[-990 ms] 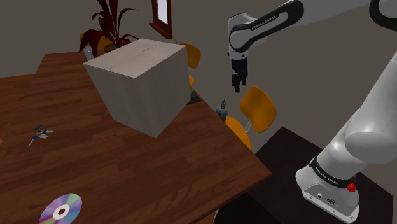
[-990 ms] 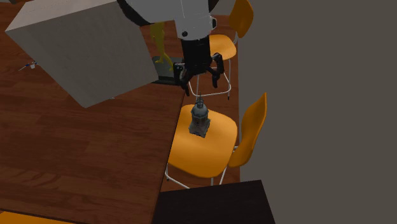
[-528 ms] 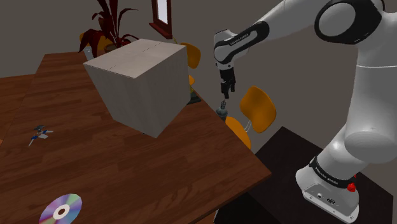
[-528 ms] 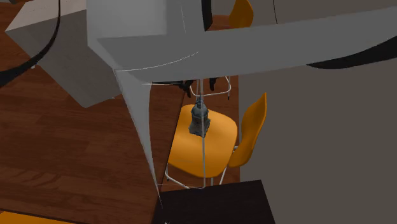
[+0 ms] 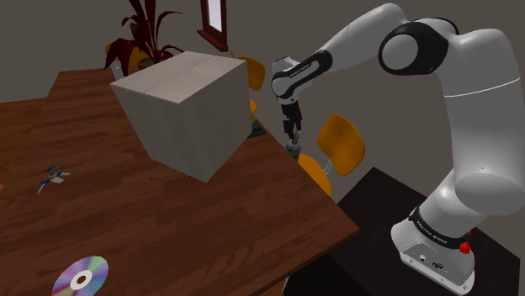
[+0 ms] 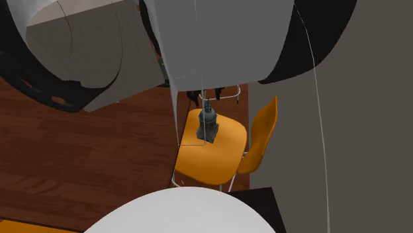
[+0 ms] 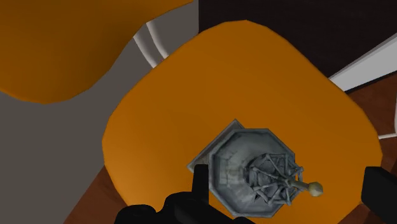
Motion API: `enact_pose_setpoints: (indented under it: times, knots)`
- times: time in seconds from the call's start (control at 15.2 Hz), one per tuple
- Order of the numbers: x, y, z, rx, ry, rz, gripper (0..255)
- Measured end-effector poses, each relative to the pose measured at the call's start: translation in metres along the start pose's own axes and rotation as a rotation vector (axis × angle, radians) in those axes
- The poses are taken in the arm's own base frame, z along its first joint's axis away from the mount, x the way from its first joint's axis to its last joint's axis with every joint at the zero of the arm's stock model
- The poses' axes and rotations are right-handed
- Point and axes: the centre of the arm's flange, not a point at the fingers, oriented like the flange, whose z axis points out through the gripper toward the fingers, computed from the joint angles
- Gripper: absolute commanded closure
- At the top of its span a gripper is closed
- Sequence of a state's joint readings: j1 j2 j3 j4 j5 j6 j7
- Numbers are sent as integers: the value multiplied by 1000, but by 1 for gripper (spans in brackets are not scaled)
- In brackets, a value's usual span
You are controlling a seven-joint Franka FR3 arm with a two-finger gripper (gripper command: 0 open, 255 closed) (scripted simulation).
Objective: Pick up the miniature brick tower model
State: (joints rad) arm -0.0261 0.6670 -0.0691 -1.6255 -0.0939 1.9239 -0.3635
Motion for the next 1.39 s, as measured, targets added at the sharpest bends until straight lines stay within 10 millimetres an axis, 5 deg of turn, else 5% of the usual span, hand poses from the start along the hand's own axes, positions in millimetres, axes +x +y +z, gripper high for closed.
enact_pose_setpoints:
  times: [0.33, 0.4, 1.06, 1.39]
  knots:
    - [9, 1, 20, 0, 0, -1, 0]
    - [9, 1, 21, 0, 0, -1, 255]
    - [10, 1, 22, 0, 1, -1, 255]
    - [1, 1, 3, 0, 0, -1, 255]
